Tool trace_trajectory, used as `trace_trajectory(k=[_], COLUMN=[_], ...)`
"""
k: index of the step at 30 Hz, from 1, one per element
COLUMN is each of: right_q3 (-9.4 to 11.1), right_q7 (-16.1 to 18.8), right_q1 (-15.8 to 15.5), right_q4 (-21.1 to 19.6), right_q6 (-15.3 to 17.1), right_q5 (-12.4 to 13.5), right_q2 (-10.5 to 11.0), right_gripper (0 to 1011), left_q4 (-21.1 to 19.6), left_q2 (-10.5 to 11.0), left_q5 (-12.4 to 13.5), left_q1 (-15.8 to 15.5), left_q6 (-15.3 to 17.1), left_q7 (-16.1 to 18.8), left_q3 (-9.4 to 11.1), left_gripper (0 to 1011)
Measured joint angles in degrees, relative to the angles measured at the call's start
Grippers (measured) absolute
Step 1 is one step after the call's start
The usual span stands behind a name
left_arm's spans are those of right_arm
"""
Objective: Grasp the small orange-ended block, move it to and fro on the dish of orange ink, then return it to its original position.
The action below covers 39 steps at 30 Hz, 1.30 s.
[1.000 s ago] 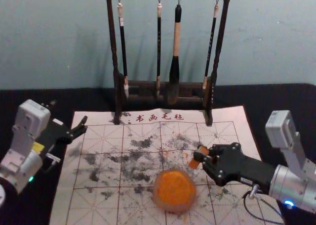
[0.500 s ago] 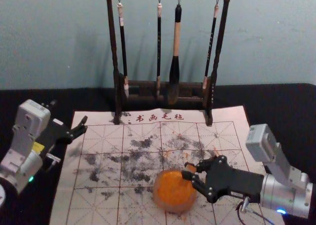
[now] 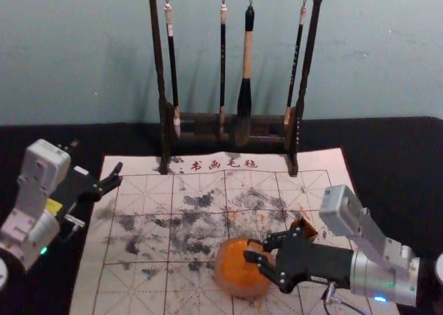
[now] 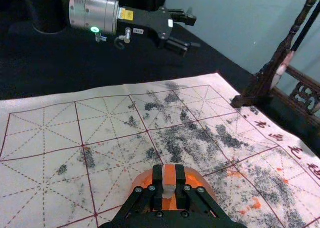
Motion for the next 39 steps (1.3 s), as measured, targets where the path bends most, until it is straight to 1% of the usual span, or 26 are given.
trace_trajectory(k=[9,16,29,39], right_q3=[-1.25,-2.03,-2.33,-2.15], right_q7=[0.15,-0.25,-0.68,-1.7], right_q1=[1.33,2.48,4.13,4.86], right_q4=[1.3,2.87,5.12,5.1], right_q6=[-0.13,0.03,0.21,1.8], right_q5=[-1.68,-3.27,-4.58,-6.0], right_q2=[-0.99,-2.17,-3.7,-3.78], right_gripper=[99,99,99,99], left_q4=[0.0,0.0,0.0,0.0], left_q2=[0.0,0.0,0.0,0.0], left_q5=[0.0,0.0,0.0,0.0], left_q1=[0.0,0.0,0.0,0.0], left_q6=[0.0,0.0,0.0,0.0], left_q7=[0.0,0.0,0.0,0.0], left_q3=[0.0,0.0,0.0,0.0], left_gripper=[1001,1001,1001,1001])
